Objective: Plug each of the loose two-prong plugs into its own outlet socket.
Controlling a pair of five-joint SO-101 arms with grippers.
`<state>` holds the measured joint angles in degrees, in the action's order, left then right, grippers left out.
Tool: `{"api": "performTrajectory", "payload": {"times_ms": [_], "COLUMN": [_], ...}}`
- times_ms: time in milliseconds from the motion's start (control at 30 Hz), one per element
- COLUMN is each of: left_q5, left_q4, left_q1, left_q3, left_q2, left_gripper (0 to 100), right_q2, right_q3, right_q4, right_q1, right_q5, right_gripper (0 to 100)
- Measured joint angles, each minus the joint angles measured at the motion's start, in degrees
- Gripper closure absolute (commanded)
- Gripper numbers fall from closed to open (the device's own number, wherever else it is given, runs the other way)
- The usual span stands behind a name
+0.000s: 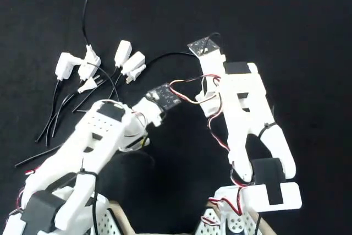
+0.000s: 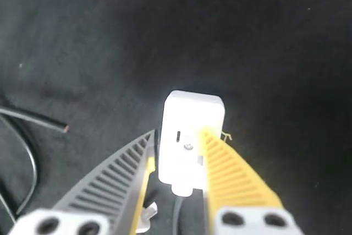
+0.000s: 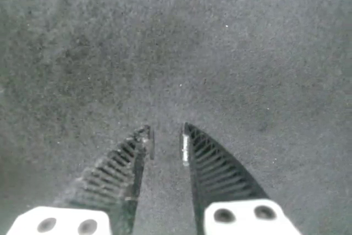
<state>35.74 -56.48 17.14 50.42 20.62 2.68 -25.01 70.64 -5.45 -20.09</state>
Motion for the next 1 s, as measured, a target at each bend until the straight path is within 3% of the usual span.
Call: {"api": "performTrajectory", "payload": {"times_ms": [400, 567, 767, 1000], "left_q5": [-4.0, -4.0, -2.6, -0.9], "left_q4": [-2.4, -2.4, -2.4, 3.9], "left_q1": [-1.1, -1.1, 1.1, 0.6], "left_q3": [11.8, 15.9, 17.0, 15.3], "left_q2": [23.3, 31.5, 30.2, 15.9], "left_gripper": [86, 77, 76, 77], "right_q2": [0.0, 0.0, 0.0, 0.0], "right_q3": [0.0, 0.0, 0.0, 0.0], "right_q4": [0.0, 0.0, 0.0, 0.0], "right_q1": [0.0, 0.0, 0.0, 0.0], "right_q5": [0.0, 0.0, 0.0, 0.0], "right_gripper": [91.7, 91.7, 91.7, 91.7]}}
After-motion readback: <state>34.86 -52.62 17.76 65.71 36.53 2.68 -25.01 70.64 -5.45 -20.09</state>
